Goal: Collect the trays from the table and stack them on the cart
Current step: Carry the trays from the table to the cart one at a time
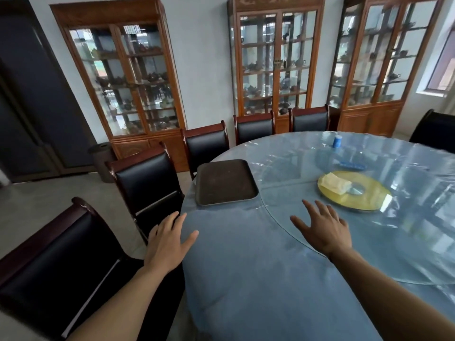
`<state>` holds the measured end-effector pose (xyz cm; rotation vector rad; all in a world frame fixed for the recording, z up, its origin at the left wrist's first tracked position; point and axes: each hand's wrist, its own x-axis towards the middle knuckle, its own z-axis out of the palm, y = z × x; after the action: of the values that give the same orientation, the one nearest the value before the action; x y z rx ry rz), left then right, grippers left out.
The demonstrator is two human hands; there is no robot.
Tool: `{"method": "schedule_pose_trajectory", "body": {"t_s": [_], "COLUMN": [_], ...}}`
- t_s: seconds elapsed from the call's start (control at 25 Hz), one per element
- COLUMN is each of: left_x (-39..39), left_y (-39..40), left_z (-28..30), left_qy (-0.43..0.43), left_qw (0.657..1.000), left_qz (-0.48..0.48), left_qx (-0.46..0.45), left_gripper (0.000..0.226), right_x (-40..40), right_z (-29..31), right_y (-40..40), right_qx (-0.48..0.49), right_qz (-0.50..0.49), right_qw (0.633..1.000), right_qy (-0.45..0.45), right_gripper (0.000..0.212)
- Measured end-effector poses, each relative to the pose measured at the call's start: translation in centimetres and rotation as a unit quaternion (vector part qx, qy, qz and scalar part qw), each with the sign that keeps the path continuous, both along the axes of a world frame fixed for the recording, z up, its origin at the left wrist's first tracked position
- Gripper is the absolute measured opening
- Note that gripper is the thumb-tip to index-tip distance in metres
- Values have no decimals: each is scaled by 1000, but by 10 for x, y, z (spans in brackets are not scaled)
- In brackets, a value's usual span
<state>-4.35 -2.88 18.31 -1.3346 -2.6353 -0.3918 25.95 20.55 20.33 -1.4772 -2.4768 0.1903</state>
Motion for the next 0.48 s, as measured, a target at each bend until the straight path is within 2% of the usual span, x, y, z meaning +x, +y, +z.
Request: {"method": "schedule_pose_trajectory", "body": {"t_s": [0.2, 0.48], "left_x": [-59, -194], "left_y": [66, 179], "left_z": [-26, -49], "left_qy": [-17, -47], "left_qw": [1000, 998], "left_qz": [-19, -39], "left_qx": [-12, -32], "left_gripper": [75, 74], "right_x": [-53, -183], "right_z": [-18, -47], "right_y": [53, 145], "right_qx": [-19, -51], "right_qz": [-11, -35], "right_qw": [1000, 997], "right_qy": [-19, -36], "right_gripper": [77, 77]}}
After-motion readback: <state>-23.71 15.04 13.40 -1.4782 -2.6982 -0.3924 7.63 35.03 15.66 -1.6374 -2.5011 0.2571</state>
